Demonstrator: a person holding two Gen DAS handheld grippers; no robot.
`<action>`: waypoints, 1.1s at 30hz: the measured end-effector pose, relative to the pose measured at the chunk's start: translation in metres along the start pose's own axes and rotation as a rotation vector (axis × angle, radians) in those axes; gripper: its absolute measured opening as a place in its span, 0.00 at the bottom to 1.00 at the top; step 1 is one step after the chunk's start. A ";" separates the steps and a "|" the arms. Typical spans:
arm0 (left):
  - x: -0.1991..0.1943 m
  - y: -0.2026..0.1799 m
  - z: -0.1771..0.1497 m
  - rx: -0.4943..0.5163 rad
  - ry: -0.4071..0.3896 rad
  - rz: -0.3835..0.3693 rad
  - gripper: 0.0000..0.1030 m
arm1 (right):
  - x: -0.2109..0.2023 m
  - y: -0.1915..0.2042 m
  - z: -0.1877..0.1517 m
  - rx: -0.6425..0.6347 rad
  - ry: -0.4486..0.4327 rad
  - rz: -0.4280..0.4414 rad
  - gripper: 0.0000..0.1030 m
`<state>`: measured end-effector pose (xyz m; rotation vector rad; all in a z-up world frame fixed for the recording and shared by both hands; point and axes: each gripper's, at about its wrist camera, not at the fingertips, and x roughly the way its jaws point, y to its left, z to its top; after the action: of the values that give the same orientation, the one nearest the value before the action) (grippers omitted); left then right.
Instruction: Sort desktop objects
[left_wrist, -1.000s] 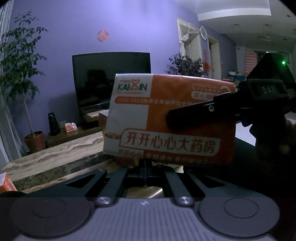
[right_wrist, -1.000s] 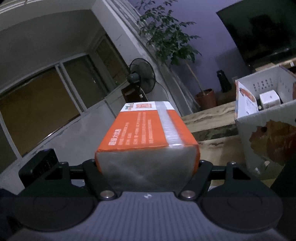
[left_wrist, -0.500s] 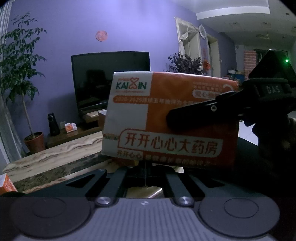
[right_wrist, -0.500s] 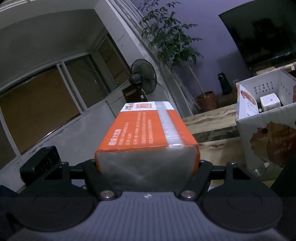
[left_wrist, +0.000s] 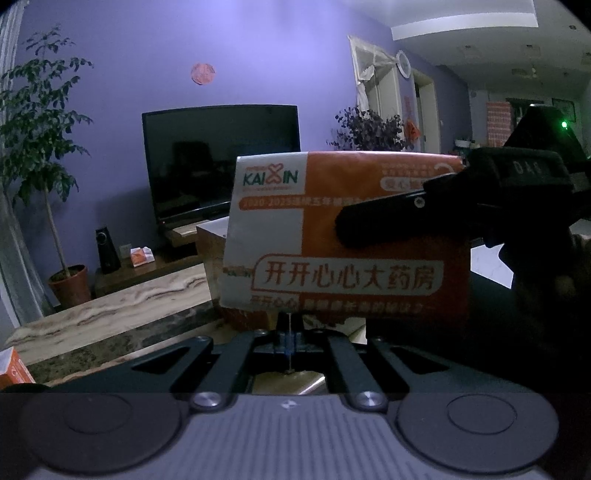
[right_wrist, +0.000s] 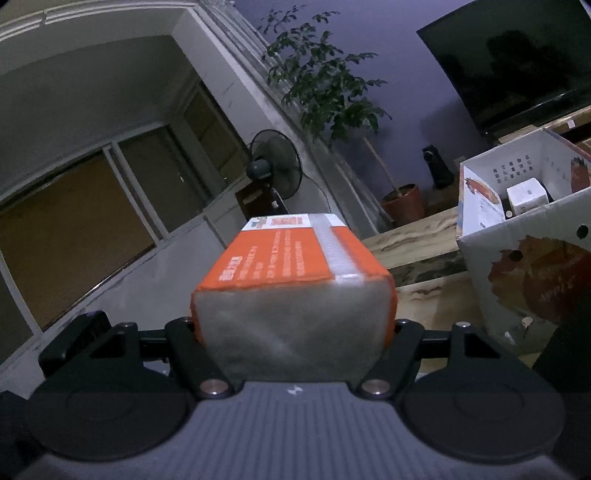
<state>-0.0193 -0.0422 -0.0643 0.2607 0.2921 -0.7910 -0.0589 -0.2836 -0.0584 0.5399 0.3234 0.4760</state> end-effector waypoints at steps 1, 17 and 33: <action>0.000 0.000 0.000 0.001 0.001 0.000 0.00 | 0.000 0.000 0.000 0.002 0.001 0.000 0.71; 0.003 -0.001 0.002 0.009 0.014 0.006 0.01 | -0.001 -0.002 0.000 0.021 -0.009 0.006 0.71; 0.005 0.005 0.003 0.008 0.017 0.009 0.03 | -0.006 -0.015 0.003 0.100 -0.039 0.007 0.71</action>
<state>-0.0114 -0.0430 -0.0629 0.2765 0.3037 -0.7815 -0.0580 -0.2992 -0.0634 0.6473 0.3091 0.4567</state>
